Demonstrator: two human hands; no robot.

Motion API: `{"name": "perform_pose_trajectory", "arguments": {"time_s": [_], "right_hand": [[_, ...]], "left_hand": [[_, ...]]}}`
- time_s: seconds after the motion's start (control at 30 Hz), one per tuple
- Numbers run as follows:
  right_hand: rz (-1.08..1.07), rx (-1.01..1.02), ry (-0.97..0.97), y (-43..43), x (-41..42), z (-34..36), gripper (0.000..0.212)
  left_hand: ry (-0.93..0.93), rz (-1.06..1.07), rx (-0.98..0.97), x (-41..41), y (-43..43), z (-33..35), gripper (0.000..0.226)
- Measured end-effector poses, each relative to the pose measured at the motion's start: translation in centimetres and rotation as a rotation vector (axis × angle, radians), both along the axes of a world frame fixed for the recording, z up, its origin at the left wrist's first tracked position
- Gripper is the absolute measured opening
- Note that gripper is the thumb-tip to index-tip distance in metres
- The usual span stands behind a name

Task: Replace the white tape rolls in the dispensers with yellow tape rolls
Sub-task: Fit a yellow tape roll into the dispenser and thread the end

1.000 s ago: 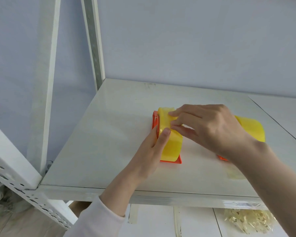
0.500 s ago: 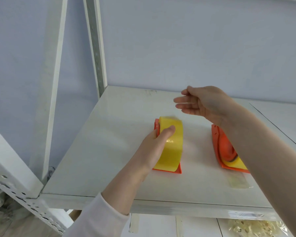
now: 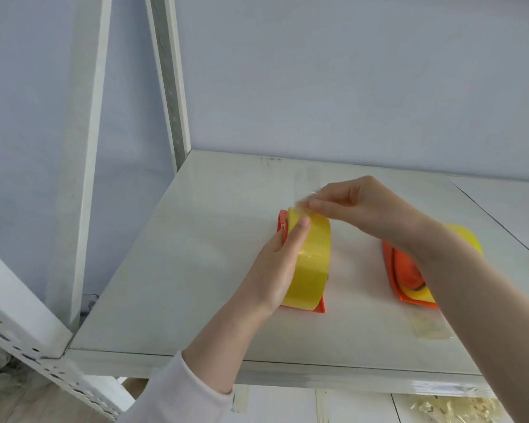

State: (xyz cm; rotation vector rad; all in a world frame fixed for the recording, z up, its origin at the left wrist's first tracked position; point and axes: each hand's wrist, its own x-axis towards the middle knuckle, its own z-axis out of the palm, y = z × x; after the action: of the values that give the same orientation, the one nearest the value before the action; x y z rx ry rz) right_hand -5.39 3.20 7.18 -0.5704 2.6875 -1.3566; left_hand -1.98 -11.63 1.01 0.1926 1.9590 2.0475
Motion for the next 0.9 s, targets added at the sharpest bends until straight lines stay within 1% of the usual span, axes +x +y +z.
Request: {"name": "perform_pose_trajectory", "arguments": {"time_s": [0.03,0.07,0.13,0.2,0.27,0.33,0.4,0.5,0.6,0.67,0.77,0.8,0.83,0.87,0.9], "right_hand": [[-0.033,-0.019,0.001,-0.1,-0.5,0.0,0.02],[-0.062,-0.051,-0.008,-0.2,-1.0,-0.1,0.015],[-0.116,-0.109,-0.025,-0.8,-2.0,-0.4,0.022],[-0.152,-0.118,-0.031,-1.7,-2.5,-0.7,0.025],[-0.179,-0.095,-0.046,-2.3,-3.0,-0.8,0.028],[-0.238,-0.119,-0.094,-2.5,-3.7,-0.6,0.03],[-0.331,-0.219,-0.171,-2.2,-4.6,-0.1,0.03],[-0.433,-0.348,-0.32,-1.7,-5.6,0.2,0.028],[-0.499,-0.475,-0.438,-1.6,-5.8,0.3,0.027],[-0.496,-0.588,-0.525,-1.5,-5.6,0.6,0.03],[-0.395,-0.755,-0.633,-0.6,-5.1,0.8,0.042],[-0.366,-0.763,-0.631,-0.4,-4.7,0.8,0.049],[-0.346,-0.721,-0.602,-0.2,-4.3,0.5,0.054],[-0.323,-0.624,-0.551,-0.2,-3.9,0.1,0.051],[-0.3,-0.498,-0.486,-0.2,-3.3,-0.5,0.041]], "left_hand": [[0.002,-0.011,-0.008,0.2,-0.1,0.0,0.068],[-0.011,-0.026,-0.001,0.2,-0.3,0.1,0.063],[-0.095,-0.075,0.057,0.1,-0.6,0.5,0.049],[-0.184,-0.125,0.121,-0.1,-0.9,1.2,0.042],[-0.218,-0.13,0.116,-0.4,-0.8,1.5,0.038],[-0.212,-0.113,0.081,-0.2,-0.7,1.6,0.041],[-0.194,-0.108,0.056,0.3,-0.7,1.4,0.043],[-0.148,-0.14,0.095,1.4,-1.0,0.9,0.033],[-0.143,-0.16,0.128,1.3,-1.2,1.0,0.036],[-0.15,-0.124,0.118,1.0,-0.9,1.2,0.032],[-0.175,-0.057,0.1,0.6,-0.4,1.5,0.033],[-0.179,-0.044,0.105,0.6,-0.2,1.5,0.033],[-0.18,-0.035,0.115,0.6,-0.1,1.5,0.032],[-0.175,-0.032,0.119,0.6,-0.1,1.5,0.031],[-0.171,-0.036,0.115,0.6,0.0,1.4,0.03]]}}
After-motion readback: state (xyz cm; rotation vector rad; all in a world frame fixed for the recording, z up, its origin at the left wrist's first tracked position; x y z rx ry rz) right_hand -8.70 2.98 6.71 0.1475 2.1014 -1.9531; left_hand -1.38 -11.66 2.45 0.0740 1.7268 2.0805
